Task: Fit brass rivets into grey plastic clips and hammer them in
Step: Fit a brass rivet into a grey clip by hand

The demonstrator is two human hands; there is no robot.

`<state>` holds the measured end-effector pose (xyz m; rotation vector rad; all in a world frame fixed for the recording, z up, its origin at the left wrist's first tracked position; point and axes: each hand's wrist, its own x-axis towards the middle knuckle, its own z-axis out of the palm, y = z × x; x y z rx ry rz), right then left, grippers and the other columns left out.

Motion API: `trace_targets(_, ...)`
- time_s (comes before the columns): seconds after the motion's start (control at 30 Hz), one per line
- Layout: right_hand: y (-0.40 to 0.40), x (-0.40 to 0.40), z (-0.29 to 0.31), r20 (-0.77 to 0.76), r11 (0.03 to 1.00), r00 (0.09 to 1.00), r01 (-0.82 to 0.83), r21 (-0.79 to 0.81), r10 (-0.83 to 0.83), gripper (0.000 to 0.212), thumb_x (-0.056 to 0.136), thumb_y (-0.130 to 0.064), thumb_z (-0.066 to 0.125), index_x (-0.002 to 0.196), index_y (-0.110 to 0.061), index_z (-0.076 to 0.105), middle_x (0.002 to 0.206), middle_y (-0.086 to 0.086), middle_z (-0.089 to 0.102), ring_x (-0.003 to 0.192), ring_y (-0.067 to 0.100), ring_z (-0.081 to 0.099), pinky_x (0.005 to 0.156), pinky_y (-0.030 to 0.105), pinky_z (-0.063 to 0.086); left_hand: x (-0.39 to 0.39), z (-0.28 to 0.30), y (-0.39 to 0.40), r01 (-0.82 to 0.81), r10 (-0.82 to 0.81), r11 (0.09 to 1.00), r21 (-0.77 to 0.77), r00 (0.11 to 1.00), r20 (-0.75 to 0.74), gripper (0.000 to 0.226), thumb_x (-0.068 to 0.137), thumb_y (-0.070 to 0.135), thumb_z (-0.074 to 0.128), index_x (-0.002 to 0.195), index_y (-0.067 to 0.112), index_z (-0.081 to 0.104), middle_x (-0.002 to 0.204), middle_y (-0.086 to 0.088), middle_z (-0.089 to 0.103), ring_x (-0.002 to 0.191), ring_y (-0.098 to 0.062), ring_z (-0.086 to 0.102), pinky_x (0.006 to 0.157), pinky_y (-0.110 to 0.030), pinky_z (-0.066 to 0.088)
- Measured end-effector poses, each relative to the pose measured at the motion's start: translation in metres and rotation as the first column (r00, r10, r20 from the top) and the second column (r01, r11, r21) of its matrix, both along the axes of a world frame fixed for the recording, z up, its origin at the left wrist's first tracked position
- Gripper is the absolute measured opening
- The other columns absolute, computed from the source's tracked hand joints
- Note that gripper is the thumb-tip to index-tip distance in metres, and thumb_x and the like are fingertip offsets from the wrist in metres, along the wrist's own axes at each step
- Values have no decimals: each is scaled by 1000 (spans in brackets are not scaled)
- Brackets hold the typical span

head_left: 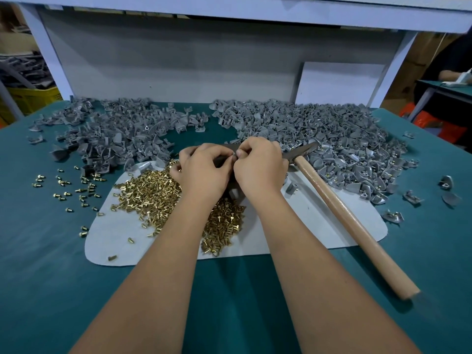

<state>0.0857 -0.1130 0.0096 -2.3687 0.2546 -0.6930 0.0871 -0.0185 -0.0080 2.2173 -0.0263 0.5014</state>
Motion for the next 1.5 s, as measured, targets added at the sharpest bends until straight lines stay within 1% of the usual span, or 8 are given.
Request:
trace_targets(0.3, -7, -3, -6, 49, 996, 995, -92, 21, 90, 15, 94, -24, 55, 82, -29, 63, 94, -13, 62, 105, 15, 43, 79, 33, 23, -1, 1, 0, -13, 14, 1000, 28, 1000, -9, 8, 90, 44, 61, 82, 45, 63, 101, 26, 53, 126, -18, 33, 100, -46, 20)
trace_targets(0.43, -13, -6, -7, 68, 954, 982, -186, 236, 175, 19, 95, -20, 50, 84, -24, 65, 92, -10, 63, 107, 17, 48, 95, 44, 38, -1, 1, 2, 12, -12, 1000, -12, 999, -29, 6, 90, 44, 62, 84, 43, 64, 102, 26, 53, 126, -18, 33, 104, -48, 19)
trace_targets(0.6, -15, -5, -5, 56, 901, 985, -174, 397, 165, 22, 95, -22, 47, 89, -22, 69, 98, 3, 65, 105, 23, 54, 93, 44, 44, -2, 2, 1, 18, -19, 1000, -24, 999, -48, 6, 91, 43, 61, 85, 43, 63, 104, 27, 51, 127, -18, 30, 106, -47, 17)
trace_targets(0.7, -16, -4, -5, 60, 915, 980, -196, 353, 187, 19, 93, -25, 50, 84, -24, 67, 92, -4, 66, 104, 22, 54, 93, 46, 44, -2, 2, 1, 23, -23, 1000, -15, 999, -40, 6, 91, 42, 62, 86, 43, 64, 105, 26, 51, 126, -18, 29, 104, -46, 18)
trace_targets(0.9, -14, -2, -5, 38, 992, 991, -125, 21, 125, 12, 90, -32, 59, 79, -33, 63, 91, -15, 62, 105, 15, 45, 85, 36, 33, -3, 3, 1, 27, -27, 1000, 5, 1000, -9, 6, 91, 38, 62, 87, 42, 65, 103, 23, 51, 126, -19, 33, 106, -52, 24)
trace_targets(1.23, -4, 1, -14, 102, 978, 994, -56, 202, 36, 24, 89, -21, 61, 67, -29, 58, 76, -17, 51, 99, 9, 40, 78, 28, 16, -2, 2, 1, 12, -12, 999, 37, 1000, 10, 7, 90, 41, 61, 85, 41, 66, 101, 22, 55, 126, -18, 36, 105, -54, 22)
trace_targets(1.4, -6, 1, -16, 139, 987, 989, -78, 140, 58, 18, 89, -22, 62, 71, -28, 62, 82, -17, 55, 99, 10, 43, 77, 29, 16, -2, 1, 0, -7, 7, 999, 51, 1000, 11, 7, 90, 43, 61, 86, 41, 66, 101, 23, 55, 125, -18, 33, 103, -52, 21)
trace_targets(1.5, -12, 0, -16, 121, 973, 985, -147, 176, 127, 13, 89, -25, 63, 77, -26, 67, 85, -16, 58, 102, 12, 46, 89, 34, 29, -2, 0, 0, -9, 9, 999, 50, 1000, 9, 7, 91, 44, 60, 85, 42, 65, 101, 24, 53, 124, -17, 31, 102, -49, 21)
